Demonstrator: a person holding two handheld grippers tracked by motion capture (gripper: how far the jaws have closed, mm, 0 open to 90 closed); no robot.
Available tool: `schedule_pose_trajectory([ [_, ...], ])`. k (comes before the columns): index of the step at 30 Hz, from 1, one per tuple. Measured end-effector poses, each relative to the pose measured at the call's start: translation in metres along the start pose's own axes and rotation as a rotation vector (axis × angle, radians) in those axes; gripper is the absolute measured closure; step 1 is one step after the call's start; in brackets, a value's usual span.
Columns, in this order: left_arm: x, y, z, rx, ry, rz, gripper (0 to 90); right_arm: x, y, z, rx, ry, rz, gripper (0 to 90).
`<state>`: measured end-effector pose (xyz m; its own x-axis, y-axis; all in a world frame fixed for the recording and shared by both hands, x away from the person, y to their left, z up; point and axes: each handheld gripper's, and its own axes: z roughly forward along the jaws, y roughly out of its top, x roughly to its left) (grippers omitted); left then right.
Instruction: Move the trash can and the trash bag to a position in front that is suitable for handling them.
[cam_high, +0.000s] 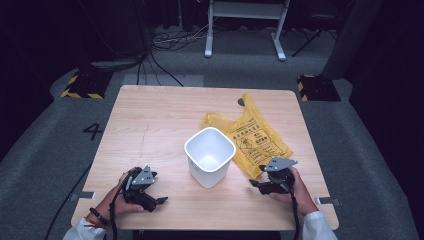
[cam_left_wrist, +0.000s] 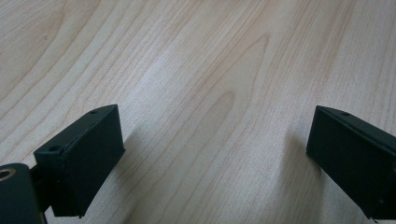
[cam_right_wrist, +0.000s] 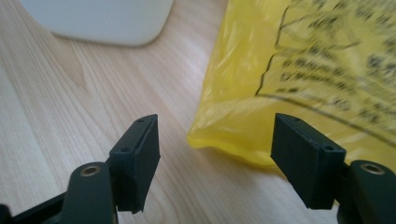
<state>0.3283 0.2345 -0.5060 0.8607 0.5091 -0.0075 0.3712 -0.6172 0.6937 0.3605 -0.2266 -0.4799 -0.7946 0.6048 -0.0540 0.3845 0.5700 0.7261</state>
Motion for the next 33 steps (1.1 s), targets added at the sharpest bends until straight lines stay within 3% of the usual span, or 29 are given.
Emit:
schedule_pose_trajectory([
  [1, 0.000, 0.000, 0.000, 0.000, 0.000, 0.000, 3.8, 0.000, 0.000, 0.000, 0.000, 0.000, 0.000, 32.4],
  [5, 0.000, 0.000, 0.000, -0.001, 0.001, 0.003, 3.7, -0.009, 0.005, -0.020, -0.087, -0.039, 0.007, 29.2],
  [6, 0.000, 0.000, 0.000, 0.001, 0.000, 0.001, 3.8, -0.016, 0.006, -0.029, -0.125, -0.075, 0.026, 29.0],
  [7, 0.000, 0.000, 0.000, 0.001, 0.000, 0.001, 3.8, -0.016, 0.006, -0.029, -0.125, -0.075, 0.026, 29.0],
  [8, 0.001, 0.001, 0.001, 0.001, -0.001, 0.001, 3.8, -0.021, 0.006, -0.032, -0.139, -0.107, 0.043, 29.2],
  [11, 0.001, 0.001, 0.001, 0.001, 0.000, 0.003, 3.8, -0.045, -0.002, -0.031, -0.124, -0.240, 0.109, 30.7],
  [14, 0.001, 0.001, 0.001, 0.001, 0.000, 0.003, 3.7, -0.070, -0.016, -0.022, -0.088, -0.297, 0.207, 32.5],
  [17, 0.001, 0.001, 0.001, 0.002, -0.003, 0.004, 3.8, -0.076, -0.021, -0.018, -0.059, -0.306, 0.230, 33.4],
  [22, 0.001, 0.001, 0.001, 0.002, -0.003, 0.004, 3.8, -0.083, -0.031, -0.013, -0.002, -0.255, 0.297, 33.9],
  [24, 0.001, 0.001, 0.001, 0.002, -0.003, 0.006, 3.7, -0.081, -0.036, -0.012, 0.039, -0.255, 0.267, 34.9],
  [31, 0.001, 0.001, 0.001, 0.002, -0.003, 0.005, 3.8, -0.074, -0.042, -0.018, 0.055, -0.194, 0.283, 34.7],
  [33, 0.001, 0.002, 0.001, 0.003, -0.003, 0.006, 3.7, -0.066, -0.044, -0.022, 0.071, -0.184, 0.267, 33.0],
])
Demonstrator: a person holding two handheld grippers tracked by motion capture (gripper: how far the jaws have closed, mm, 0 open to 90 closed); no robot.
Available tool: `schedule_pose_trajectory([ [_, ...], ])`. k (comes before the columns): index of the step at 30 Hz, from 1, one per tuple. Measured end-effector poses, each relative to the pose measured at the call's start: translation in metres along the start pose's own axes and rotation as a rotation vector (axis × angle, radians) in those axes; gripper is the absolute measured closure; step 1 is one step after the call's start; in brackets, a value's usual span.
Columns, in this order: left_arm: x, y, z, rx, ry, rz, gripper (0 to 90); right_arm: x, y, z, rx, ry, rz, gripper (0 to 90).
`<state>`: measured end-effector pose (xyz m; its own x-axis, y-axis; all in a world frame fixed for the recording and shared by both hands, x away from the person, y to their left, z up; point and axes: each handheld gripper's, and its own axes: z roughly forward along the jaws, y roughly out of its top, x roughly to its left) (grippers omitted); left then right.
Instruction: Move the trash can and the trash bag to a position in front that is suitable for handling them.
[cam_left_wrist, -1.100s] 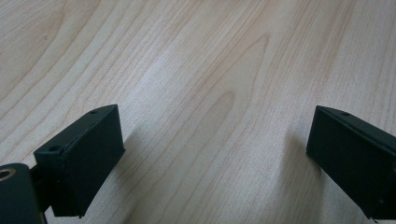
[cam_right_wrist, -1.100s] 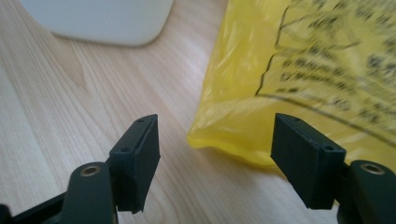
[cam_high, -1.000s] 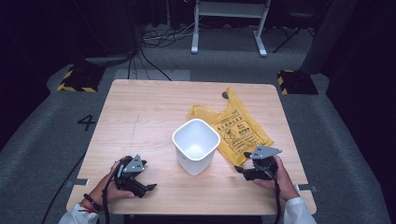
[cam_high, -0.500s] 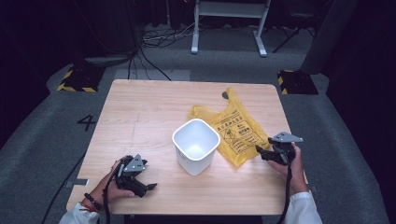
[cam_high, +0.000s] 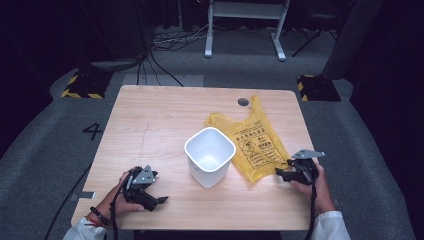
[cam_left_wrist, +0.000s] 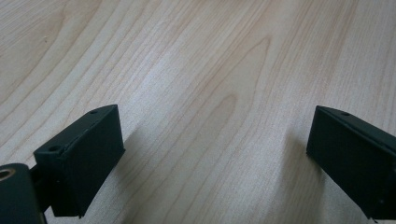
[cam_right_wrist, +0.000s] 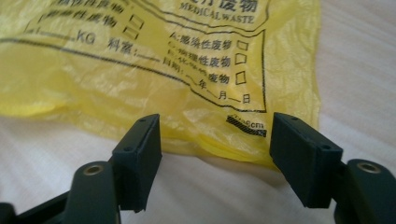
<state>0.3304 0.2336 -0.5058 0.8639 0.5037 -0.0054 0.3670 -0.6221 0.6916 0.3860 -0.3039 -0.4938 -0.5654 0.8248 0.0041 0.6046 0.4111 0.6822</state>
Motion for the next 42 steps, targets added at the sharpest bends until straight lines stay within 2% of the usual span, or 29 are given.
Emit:
schedule_pose_trajectory([
  [1, 0.000, 0.000, 0.000, 0.000, 0.000, 0.002, 3.7, 0.007, -0.002, -0.005, 0.026, 0.011, -0.001, 31.9],
  [4, 0.001, 0.001, 0.001, -0.002, -0.002, 0.003, 3.7, 0.016, -0.003, -0.009, 0.053, 0.025, -0.002, 28.4],
  [5, 0.001, 0.001, 0.001, 0.000, -0.002, 0.004, 3.7, 0.022, -0.003, -0.010, 0.070, 0.045, -0.015, 27.6],
  [7, 0.001, 0.001, 0.001, -0.002, -0.002, 0.000, 3.7, 0.046, -0.005, -0.017, 0.116, 0.103, -0.098, 27.0],
  [8, 0.001, 0.001, 0.001, -0.002, -0.002, 0.000, 3.7, 0.046, -0.005, -0.017, 0.116, 0.103, -0.098, 27.0],
  [9, 0.001, 0.001, 0.001, -0.002, -0.004, 0.002, 3.7, 0.053, -0.004, -0.020, 0.120, 0.120, -0.126, 27.3],
  [10, 0.001, 0.002, 0.002, -0.002, -0.003, 0.005, 3.7, 0.067, -0.003, -0.029, 0.101, 0.131, -0.192, 31.0],
  [11, 0.002, 0.002, 0.002, -0.002, -0.005, 0.005, 3.7, 0.067, -0.003, -0.029, 0.101, 0.131, -0.192, 31.0],
  [12, 0.002, 0.003, 0.003, 0.000, -0.006, 0.007, 3.7, 0.074, 0.002, -0.040, 0.048, 0.144, -0.223, 31.9],
  [13, 0.002, 0.003, 0.003, 0.000, -0.006, 0.007, 3.7, 0.074, 0.002, -0.040, 0.048, 0.144, -0.223, 31.9],
  [15, 0.002, 0.004, 0.004, -0.002, -0.004, 0.006, 3.7, 0.076, 0.008, -0.049, -0.018, 0.157, -0.216, 32.2],
  [17, 0.002, 0.004, 0.004, -0.001, -0.004, 0.005, 3.7, 0.073, 0.013, -0.056, -0.061, 0.153, -0.204, 31.7],
  [18, 0.002, 0.004, 0.004, -0.001, -0.005, 0.005, 3.7, 0.063, 0.018, -0.059, -0.107, 0.113, -0.176, 31.3],
  [20, 0.002, 0.004, 0.004, 0.000, -0.005, 0.004, 3.7, 0.059, 0.020, -0.060, -0.123, 0.098, -0.164, 31.3],
  [22, 0.003, 0.005, 0.005, -0.003, -0.003, 0.002, 3.7, 0.049, 0.025, -0.058, -0.144, 0.024, -0.150, 31.9],
  [23, 0.003, 0.005, 0.005, 0.000, -0.002, 0.003, 3.7, 0.039, 0.030, -0.049, -0.142, -0.015, -0.134, 31.2],
  [24, 0.003, 0.006, 0.006, -0.001, -0.002, -0.001, 3.7, 0.039, 0.030, -0.049, -0.142, -0.015, -0.134, 31.2],
  [25, 0.003, 0.007, 0.006, -0.001, 0.001, -0.003, 3.7, 0.026, 0.034, -0.035, -0.137, 0.023, -0.097, 30.6],
  [26, 0.003, 0.007, 0.006, -0.001, 0.001, -0.003, 3.7, 0.026, 0.034, -0.035, -0.137, 0.023, -0.097, 30.6],
  [30, 0.003, 0.007, 0.006, -0.002, 0.001, -0.003, 3.6, 0.005, 0.039, -0.004, -0.092, 0.002, -0.082, 28.2],
  [31, 0.003, 0.007, 0.007, -0.002, 0.002, -0.002, 3.7, -0.004, 0.040, 0.008, -0.080, 0.027, -0.031, 26.7],
  [32, 0.003, 0.007, 0.007, -0.002, 0.002, -0.001, 3.7, -0.004, 0.040, 0.008, -0.080, 0.027, -0.031, 26.7],
  [35, 0.003, 0.007, 0.007, -0.003, 0.001, -0.001, 3.7, -0.012, 0.042, 0.020, -0.081, 0.042, 0.023, 24.6],
  [37, 0.003, 0.007, 0.007, -0.002, 0.002, -0.001, 3.7, -0.013, 0.043, 0.027, -0.071, 0.019, 0.023, 24.1],
  [38, 0.003, 0.007, 0.007, -0.003, 0.002, -0.001, 3.7, -0.012, 0.046, 0.034, -0.059, -0.023, 0.018, 23.2],
  [40, 0.003, 0.007, 0.007, -0.003, 0.002, -0.001, 3.7, -0.013, 0.047, 0.036, -0.061, -0.024, 0.021, 23.2],
  [41, 0.003, 0.007, 0.007, -0.002, 0.003, -0.002, 3.7, -0.015, 0.048, 0.040, -0.066, -0.045, 0.018, 23.3],
  [42, 0.003, 0.007, 0.007, -0.002, 0.003, -0.002, 3.7, -0.015, 0.048, 0.040, -0.066, -0.045, 0.018, 23.3],
])
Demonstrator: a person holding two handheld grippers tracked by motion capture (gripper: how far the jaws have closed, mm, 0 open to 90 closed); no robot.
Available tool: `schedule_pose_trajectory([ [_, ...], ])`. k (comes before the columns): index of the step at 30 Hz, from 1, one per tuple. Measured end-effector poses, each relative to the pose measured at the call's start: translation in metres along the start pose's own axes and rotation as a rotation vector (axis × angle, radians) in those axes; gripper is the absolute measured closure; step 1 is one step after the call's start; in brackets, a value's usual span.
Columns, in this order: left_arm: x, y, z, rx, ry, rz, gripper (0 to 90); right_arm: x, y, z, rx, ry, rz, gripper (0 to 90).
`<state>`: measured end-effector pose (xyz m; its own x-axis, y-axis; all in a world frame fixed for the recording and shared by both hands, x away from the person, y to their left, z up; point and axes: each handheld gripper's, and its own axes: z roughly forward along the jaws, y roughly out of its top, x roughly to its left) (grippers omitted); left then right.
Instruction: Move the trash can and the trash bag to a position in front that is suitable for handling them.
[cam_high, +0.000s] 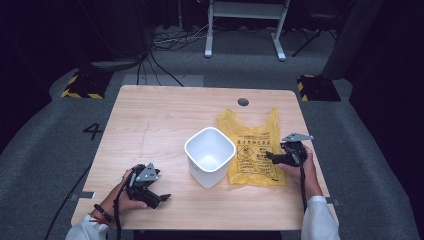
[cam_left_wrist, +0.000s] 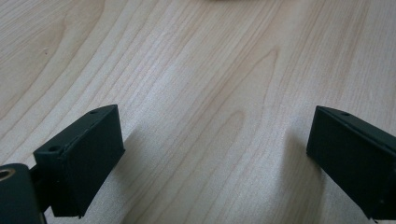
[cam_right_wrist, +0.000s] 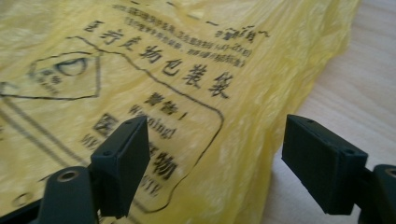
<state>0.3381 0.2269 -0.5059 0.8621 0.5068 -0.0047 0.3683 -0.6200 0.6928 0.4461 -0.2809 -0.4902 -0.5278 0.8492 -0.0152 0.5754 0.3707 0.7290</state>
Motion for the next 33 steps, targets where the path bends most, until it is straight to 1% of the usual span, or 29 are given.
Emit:
schedule_pose_trajectory([
  [2, 0.000, 0.000, 0.000, 0.002, 0.001, 0.002, 3.7, -0.001, 0.000, 0.005, 0.011, -0.023, -0.015, 23.5],
  [3, 0.000, 0.000, 0.000, 0.001, 0.000, 0.001, 3.7, -0.002, 0.001, 0.007, 0.027, -0.026, -0.009, 23.3],
  [4, 0.000, 0.000, 0.000, 0.001, 0.000, 0.002, 3.7, -0.004, 0.001, 0.009, 0.029, -0.026, 0.013, 23.3],
  [6, 0.000, 0.000, 0.000, 0.001, 0.000, 0.001, 3.7, -0.010, 0.002, 0.011, 0.015, -0.005, 0.073, 23.3],
  [7, 0.000, 0.001, 0.000, 0.002, 0.000, 0.002, 3.7, -0.013, 0.002, 0.014, 0.016, 0.001, 0.094, 22.8],
  [8, 0.000, 0.001, 0.000, 0.002, 0.000, 0.002, 3.7, -0.013, 0.002, 0.014, 0.016, 0.001, 0.094, 22.8],
  [10, 0.000, 0.000, 0.000, 0.001, 0.000, 0.001, 3.7, -0.011, 0.004, 0.016, 0.021, -0.008, 0.073, 22.7],
  [11, 0.000, 0.000, 0.000, 0.001, 0.000, 0.001, 3.7, -0.009, 0.005, 0.017, 0.033, -0.019, 0.054, 22.8],
  [12, 0.000, 0.000, 0.000, 0.001, 0.000, 0.001, 3.7, -0.005, 0.006, 0.018, 0.036, -0.016, 0.037, 25.9],
  [13, 0.000, 0.000, 0.000, 0.001, 0.000, 0.001, 3.7, -0.005, 0.006, 0.018, 0.036, -0.016, 0.037, 25.9],
  [14, 0.000, 0.000, 0.000, 0.001, 0.000, 0.002, 3.7, -0.003, 0.007, 0.018, 0.034, -0.009, 0.033, 29.6],
  [15, 0.000, 0.000, 0.000, 0.002, 0.000, 0.002, 3.7, 0.000, 0.009, 0.017, 0.038, 0.009, 0.020, 41.6],
  [16, 0.000, 0.000, 0.000, 0.002, 0.000, 0.002, 3.7, 0.000, 0.009, 0.017, 0.038, 0.009, 0.020, 41.6],
  [17, 0.000, 0.000, 0.000, 0.001, 0.000, 0.002, 3.7, 0.002, 0.010, 0.014, 0.050, 0.020, 0.005, 54.9],
  [18, 0.000, 0.000, 0.000, 0.001, 0.000, 0.002, 3.7, 0.002, 0.010, 0.014, 0.050, 0.020, 0.005, 54.9],
  [19, 0.000, 0.000, 0.000, 0.001, 0.000, 0.002, 3.7, 0.004, 0.010, 0.011, 0.065, 0.037, -0.005, 65.3],
  [20, 0.000, 0.000, 0.000, 0.001, 0.000, 0.002, 3.7, 0.004, 0.010, 0.011, 0.065, 0.037, -0.005, 65.3],
  [21, 0.000, 0.000, 0.000, 0.002, 0.000, 0.002, 3.7, 0.005, 0.009, 0.010, 0.070, 0.045, -0.008, 69.8],
  [22, 0.000, 0.000, 0.000, 0.002, 0.000, 0.002, 3.7, 0.006, 0.007, 0.007, 0.070, 0.056, -0.026, 74.8],
  [24, 0.000, 0.000, 0.000, 0.001, 0.000, 0.002, 3.7, 0.008, 0.003, 0.004, 0.061, 0.075, -0.024, 80.2],
  [26, 0.000, 0.000, 0.000, 0.001, 0.000, 0.002, 3.7, 0.008, -0.001, 0.001, 0.052, 0.117, -0.010, 85.0],
  [27, 0.000, 0.000, 0.000, 0.001, 0.000, 0.002, 3.7, 0.007, -0.004, 0.000, 0.043, 0.144, -0.001, 85.9],
  [28, 0.000, 0.000, 0.000, 0.001, 0.000, 0.001, 3.7, 0.006, -0.007, -0.002, 0.033, 0.160, 0.000, 86.8],
  [29, 0.000, 0.000, 0.000, 0.001, 0.000, 0.002, 3.7, 0.006, -0.009, -0.003, 0.029, 0.166, 0.004, 87.3],
  [33, 0.000, 0.000, 0.000, 0.001, 0.001, 0.001, 3.7, 0.003, -0.015, -0.010, 0.010, 0.142, -0.005, 87.9],
])
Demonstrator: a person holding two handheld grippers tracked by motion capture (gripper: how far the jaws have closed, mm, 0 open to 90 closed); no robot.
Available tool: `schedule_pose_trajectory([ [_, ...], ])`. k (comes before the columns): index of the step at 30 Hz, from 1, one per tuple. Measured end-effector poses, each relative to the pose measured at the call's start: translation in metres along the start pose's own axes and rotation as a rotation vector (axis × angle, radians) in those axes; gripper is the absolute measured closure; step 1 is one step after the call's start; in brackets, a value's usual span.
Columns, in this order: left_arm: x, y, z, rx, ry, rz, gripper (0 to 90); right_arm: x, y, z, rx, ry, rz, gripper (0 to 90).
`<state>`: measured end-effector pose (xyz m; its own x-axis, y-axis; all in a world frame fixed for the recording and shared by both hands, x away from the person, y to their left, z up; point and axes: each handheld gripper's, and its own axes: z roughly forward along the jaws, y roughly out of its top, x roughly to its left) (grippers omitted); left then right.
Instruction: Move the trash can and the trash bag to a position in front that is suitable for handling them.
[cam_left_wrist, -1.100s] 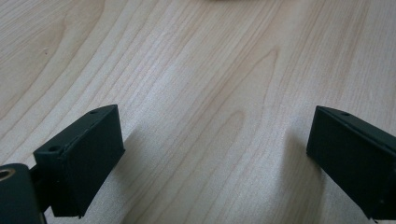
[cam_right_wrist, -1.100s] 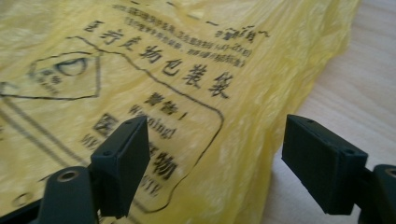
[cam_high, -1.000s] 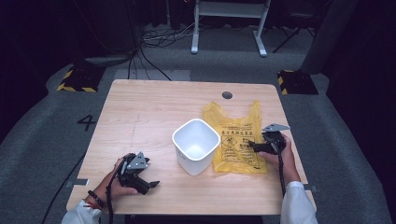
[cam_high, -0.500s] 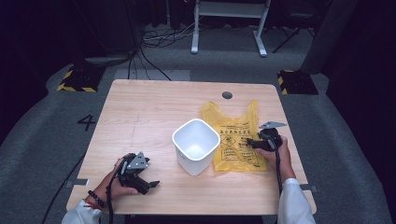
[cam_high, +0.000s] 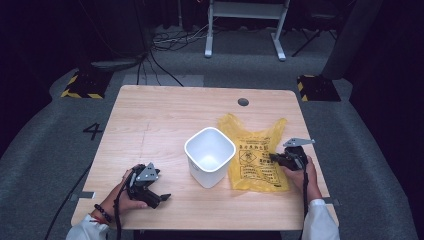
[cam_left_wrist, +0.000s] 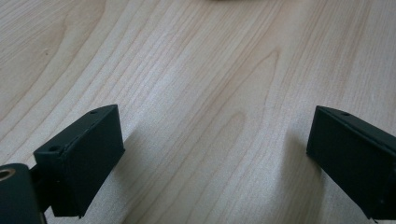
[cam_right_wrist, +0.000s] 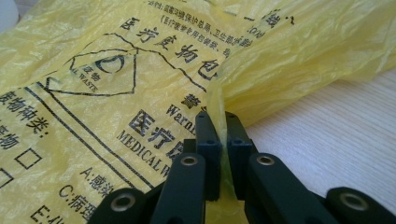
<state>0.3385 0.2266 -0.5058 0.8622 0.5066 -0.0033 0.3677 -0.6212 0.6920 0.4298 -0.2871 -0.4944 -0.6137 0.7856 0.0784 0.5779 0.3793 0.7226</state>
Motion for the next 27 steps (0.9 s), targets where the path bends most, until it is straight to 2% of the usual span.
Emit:
schedule_pose_trajectory([
  [6, 0.000, 0.000, 0.000, 0.000, 0.001, 0.000, 3.7, 0.000, -0.007, -0.008, -0.014, -0.038, 0.012, 87.8],
  [9, -0.001, 0.000, 0.000, 0.001, 0.004, -0.005, 3.8, 0.003, -0.011, -0.009, -0.009, -0.032, 0.019, 87.6],
  [10, -0.001, 0.000, 0.000, 0.000, 0.005, -0.006, 3.8, 0.003, -0.013, -0.009, -0.017, -0.012, 0.045, 87.5],
  [15, -0.001, -0.001, -0.001, 0.000, 0.007, -0.008, 3.9, 0.014, -0.020, -0.013, -0.025, -0.004, 0.028, 87.6],
  [17, -0.001, -0.001, -0.001, 0.000, 0.006, -0.010, 3.9, 0.017, -0.024, -0.016, -0.032, 0.010, 0.039, 87.7],
  [22, -0.001, -0.001, -0.001, 0.000, 0.007, -0.009, 3.9, 0.027, -0.031, -0.022, -0.029, -0.015, 0.013, 87.6],
  [27, -0.001, -0.001, -0.001, -0.002, 0.005, -0.009, 3.9, 0.028, -0.038, -0.028, -0.038, -0.007, 0.037, 87.8],
])
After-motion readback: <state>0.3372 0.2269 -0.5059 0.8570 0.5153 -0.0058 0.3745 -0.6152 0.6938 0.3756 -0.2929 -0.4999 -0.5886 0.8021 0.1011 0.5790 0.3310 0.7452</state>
